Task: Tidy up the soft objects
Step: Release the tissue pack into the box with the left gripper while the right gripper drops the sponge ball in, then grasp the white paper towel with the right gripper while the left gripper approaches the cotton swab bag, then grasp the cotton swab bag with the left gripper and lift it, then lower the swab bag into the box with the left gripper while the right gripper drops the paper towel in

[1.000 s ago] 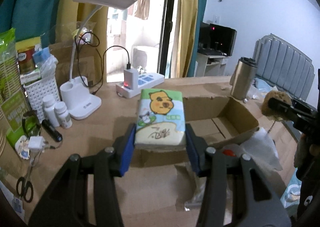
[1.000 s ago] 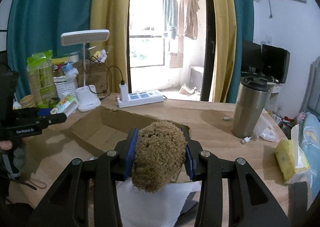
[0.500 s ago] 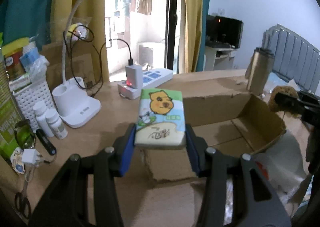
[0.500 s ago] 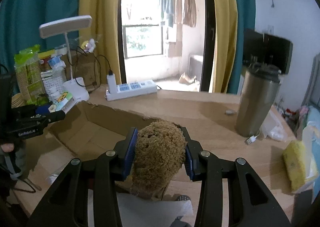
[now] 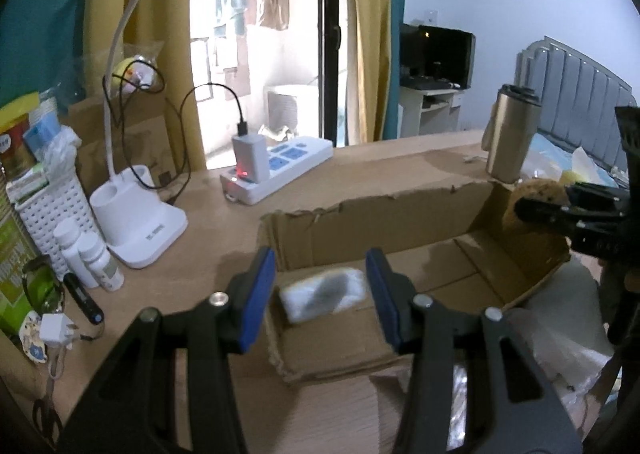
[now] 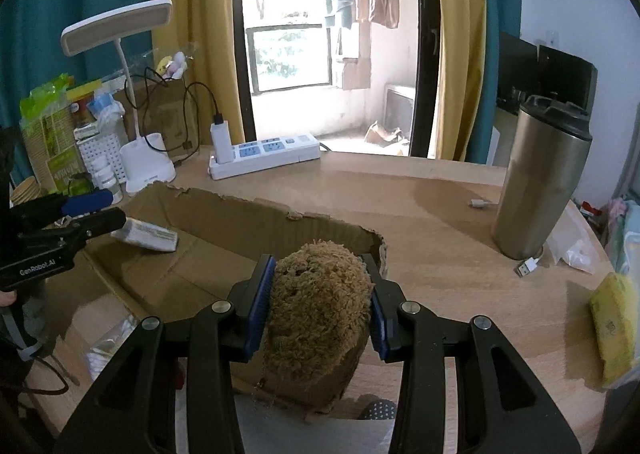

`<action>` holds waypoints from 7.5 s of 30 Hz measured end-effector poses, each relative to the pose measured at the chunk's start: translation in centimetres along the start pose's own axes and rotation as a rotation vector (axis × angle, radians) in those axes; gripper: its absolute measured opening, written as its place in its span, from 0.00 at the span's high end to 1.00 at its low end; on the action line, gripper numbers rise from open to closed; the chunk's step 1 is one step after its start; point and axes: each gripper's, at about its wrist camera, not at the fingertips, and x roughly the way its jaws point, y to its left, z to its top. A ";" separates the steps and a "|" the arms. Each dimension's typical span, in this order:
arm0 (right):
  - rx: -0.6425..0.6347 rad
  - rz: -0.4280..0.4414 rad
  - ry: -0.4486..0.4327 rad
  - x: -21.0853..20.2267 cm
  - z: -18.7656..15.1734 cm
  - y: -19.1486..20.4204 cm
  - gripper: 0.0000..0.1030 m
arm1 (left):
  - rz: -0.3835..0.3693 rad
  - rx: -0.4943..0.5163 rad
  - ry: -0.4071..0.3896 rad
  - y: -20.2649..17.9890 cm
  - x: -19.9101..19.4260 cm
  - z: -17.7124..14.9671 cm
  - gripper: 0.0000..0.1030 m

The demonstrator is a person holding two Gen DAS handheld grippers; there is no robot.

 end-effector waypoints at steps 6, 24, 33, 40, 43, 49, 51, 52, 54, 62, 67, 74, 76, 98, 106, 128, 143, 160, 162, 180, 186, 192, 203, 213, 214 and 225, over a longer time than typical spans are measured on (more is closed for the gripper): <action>-0.017 0.011 0.004 -0.2 0.0 0.2 0.41 | -0.018 -0.049 0.039 0.6 0.3 -0.4 0.50; -0.019 -0.001 -0.060 -3.8 0.2 0.6 0.36 | -0.097 -0.146 -0.059 1.2 -5.5 -1.1 0.27; -0.027 0.010 -0.090 -6.6 -0.6 1.8 0.36 | -0.127 -0.164 -0.058 0.9 -7.1 -1.7 0.27; -0.006 0.008 -0.062 -7.8 -2.8 2.0 0.35 | -0.145 -0.184 -0.014 0.5 -6.9 -3.2 0.27; 0.006 0.010 -0.040 -7.9 -4.0 2.1 0.34 | -0.160 -0.185 0.011 0.1 -6.5 -3.7 0.27; 0.024 0.014 0.001 -7.6 -5.7 2.3 0.34 | -0.186 -0.167 0.042 -1.1 -6.2 -4.4 0.27; 0.039 0.012 0.023 -7.1 -6.3 2.1 0.34 | -0.194 -0.162 0.052 -1.5 -6.0 -4.6 0.27; 0.045 0.014 0.037 -6.8 -6.5 2.0 0.34 | -0.197 -0.160 0.056 -1.7 -6.0 -4.7 0.27; 0.046 0.016 0.065 -6.1 -6.9 1.9 0.34 | -0.203 -0.156 0.066 -2.0 -5.8 -5.0 0.27; 0.033 0.033 0.143 -3.6 -8.0 2.4 0.34 | -0.210 -0.156 0.105 -2.4 -5.2 -5.9 0.27; -0.011 0.040 0.150 -3.3 -8.1 3.0 0.37 | -0.218 -0.149 0.122 -2.7 -4.9 -6.2 0.27; -0.074 0.039 0.164 -3.0 -8.4 4.0 0.80 | -0.231 -0.126 0.147 -3.6 -4.5 -6.6 0.27; -0.077 0.039 0.155 -3.2 -8.4 4.1 0.86 | -0.232 -0.118 0.158 -3.8 -4.3 -6.7 0.27; 0.073 0.002 -0.061 -9.0 -7.3 -1.5 0.86 | -0.202 -0.014 0.258 -6.9 -2.0 -7.6 0.27; 0.105 0.025 -0.056 -8.7 -8.2 -2.3 0.86 | -0.168 0.023 0.293 -7.5 -1.0 -8.1 0.27; 0.058 0.053 -0.091 -9.9 -6.0 -0.3 0.86 | -0.226 0.007 0.253 -6.5 -2.6 -8.0 0.43; 0.000 0.062 -0.097 -9.3 -3.8 2.2 0.86 | -0.286 -0.070 0.197 -3.8 -4.2 -7.9 0.45; -0.041 0.084 -0.109 -9.0 -2.6 4.0 0.86 | -0.248 -0.063 0.226 -2.8 -4.4 -8.2 0.52; -0.040 0.085 -0.105 -8.9 -2.7 4.0 0.86 | -0.244 -0.047 0.241 -3.3 -4.3 -8.3 0.49; -0.026 0.085 -0.105 -8.8 -3.0 3.6 0.86 | -0.228 0.015 0.256 -4.5 -4.4 -8.9 0.54; -0.035 0.083 -0.104 -8.7 -2.8 3.6 0.86 | -0.252 -0.001 0.193 -3.9 -6.1 -7.4 0.55; -0.056 0.087 -0.117 -8.5 -1.8 4.2 0.86 | -0.266 -0.040 0.121 -2.5 -7.2 -6.0 0.55; -0.072 0.110 -0.141 -7.1 0.2 5.4 0.86 | -0.241 -0.040 -0.012 -1.1 -8.7 -4.1 0.55; -0.123 0.125 -0.144 -5.0 2.2 7.1 0.86 | -0.192 -0.093 -0.080 0.8 -9.3 -3.9 0.55; -0.128 0.127 -0.143 -4.7 2.4 7.3 0.86 | -0.188 -0.102 -0.089 1.2 -9.4 -3.8 0.55; -0.140 0.166 -0.101 -1.4 3.8 8.6 0.86 | -0.150 -0.120 -0.146 2.8 -9.1 -2.2 0.55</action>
